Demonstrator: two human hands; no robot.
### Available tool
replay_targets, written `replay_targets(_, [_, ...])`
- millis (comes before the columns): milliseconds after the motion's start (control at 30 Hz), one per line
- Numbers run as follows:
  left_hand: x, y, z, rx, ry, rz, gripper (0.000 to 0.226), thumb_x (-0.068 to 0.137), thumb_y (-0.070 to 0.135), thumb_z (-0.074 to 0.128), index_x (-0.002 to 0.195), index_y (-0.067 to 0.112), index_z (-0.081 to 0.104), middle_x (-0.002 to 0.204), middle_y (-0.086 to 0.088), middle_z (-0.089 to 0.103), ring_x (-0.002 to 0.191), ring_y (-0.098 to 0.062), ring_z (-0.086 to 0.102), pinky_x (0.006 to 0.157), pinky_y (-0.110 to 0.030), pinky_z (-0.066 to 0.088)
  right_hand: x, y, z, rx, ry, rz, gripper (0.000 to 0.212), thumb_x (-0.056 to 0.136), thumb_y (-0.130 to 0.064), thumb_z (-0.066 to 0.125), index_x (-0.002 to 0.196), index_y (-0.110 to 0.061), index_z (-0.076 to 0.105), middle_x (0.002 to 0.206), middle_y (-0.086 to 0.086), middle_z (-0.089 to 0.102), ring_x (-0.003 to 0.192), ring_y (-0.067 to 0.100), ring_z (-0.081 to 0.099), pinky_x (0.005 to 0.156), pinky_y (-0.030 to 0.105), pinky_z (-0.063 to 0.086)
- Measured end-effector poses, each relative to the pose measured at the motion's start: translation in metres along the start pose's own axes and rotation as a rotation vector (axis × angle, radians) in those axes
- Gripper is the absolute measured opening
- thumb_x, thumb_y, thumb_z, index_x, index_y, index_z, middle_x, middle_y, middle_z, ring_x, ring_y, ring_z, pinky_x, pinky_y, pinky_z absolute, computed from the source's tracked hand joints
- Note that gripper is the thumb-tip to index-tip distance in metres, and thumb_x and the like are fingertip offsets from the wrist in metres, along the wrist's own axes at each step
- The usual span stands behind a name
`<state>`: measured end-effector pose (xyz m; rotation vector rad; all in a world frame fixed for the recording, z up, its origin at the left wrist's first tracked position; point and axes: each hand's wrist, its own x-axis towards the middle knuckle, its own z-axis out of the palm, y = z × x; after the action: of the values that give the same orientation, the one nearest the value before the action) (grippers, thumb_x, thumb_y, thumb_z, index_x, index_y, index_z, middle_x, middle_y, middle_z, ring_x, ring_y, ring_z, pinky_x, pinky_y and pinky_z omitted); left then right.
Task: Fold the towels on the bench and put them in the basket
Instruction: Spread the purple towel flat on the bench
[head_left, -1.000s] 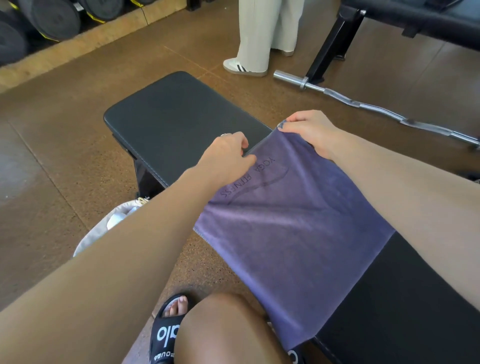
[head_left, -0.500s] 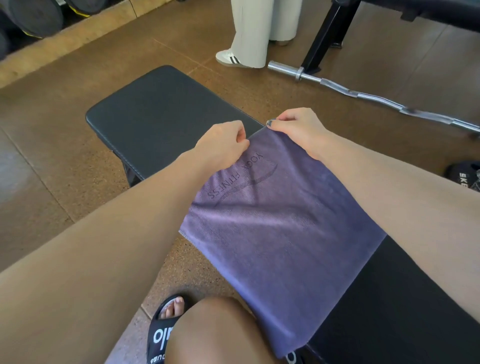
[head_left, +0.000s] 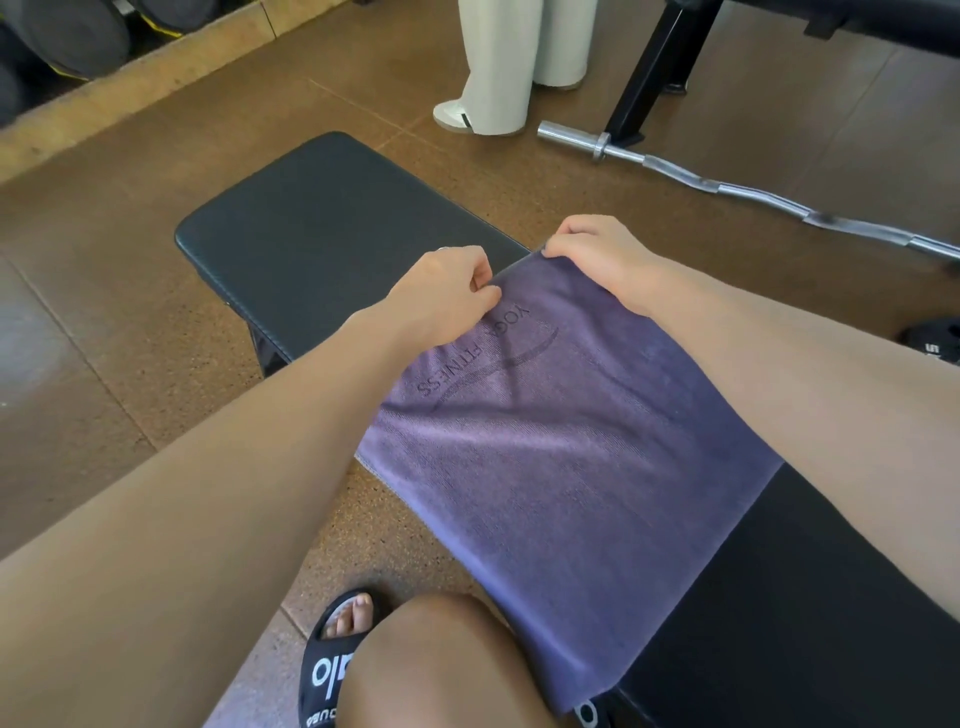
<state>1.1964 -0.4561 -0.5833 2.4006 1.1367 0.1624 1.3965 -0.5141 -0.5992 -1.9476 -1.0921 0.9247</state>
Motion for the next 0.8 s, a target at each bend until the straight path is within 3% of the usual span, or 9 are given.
replay_targets(300, [0.001, 0.005, -0.010, -0.063, -0.045, -0.043, 0.010, 0.097, 0.027, 0.054, 0.094, 0.018, 0.055, 0.095, 0.000, 0.063, 0.080, -0.020, 0.059, 0.063, -0.029, 0.044, 0.000, 0.006, 0.003, -0.121, 0.164, -0.173, 0.009, 0.091, -0.023, 0.062, 0.084, -0.017, 0.063, 0.085, -0.005, 0.062, 0.079, 0.008, 0.055, 0.065, 0.023, 0.039])
replay_targets(433, [0.000, -0.004, -0.001, 0.015, -0.006, 0.005, 0.011, 0.098, 0.027, 0.053, 0.093, 0.017, 0.055, 0.093, -0.002, 0.066, 0.083, -0.024, 0.059, 0.070, -0.032, 0.045, 0.000, 0.013, 0.009, -0.210, 0.216, -0.252, 0.016, 0.097, -0.025, 0.059, 0.090, -0.012, 0.065, 0.083, -0.005, 0.062, 0.075, 0.007, 0.053, 0.065, 0.021, 0.039])
replay_targets(633, [-0.005, -0.010, -0.003, 0.100, 0.002, 0.004, 0.022, 0.102, 0.031, 0.045, 0.100, 0.016, 0.061, 0.096, -0.002, 0.063, 0.090, -0.028, 0.060, 0.072, -0.032, 0.041, 0.002, 0.012, 0.008, -0.330, 0.160, -0.279, 0.015, 0.100, -0.027, 0.055, 0.095, -0.014, 0.063, 0.089, -0.004, 0.061, 0.083, 0.013, 0.056, 0.065, 0.019, 0.039])
replay_targets(800, [-0.019, -0.011, -0.004, 0.359, -0.010, 0.045, 0.026, 0.106, 0.033, 0.033, 0.110, 0.013, 0.049, 0.098, -0.010, 0.064, 0.083, -0.035, 0.059, 0.074, -0.044, 0.048, 0.006, 0.008, 0.005, -0.327, 0.110, -0.223, 0.018, 0.101, -0.033, 0.055, 0.098, -0.017, 0.062, 0.098, -0.006, 0.061, 0.090, 0.013, 0.054, 0.073, 0.027, 0.037])
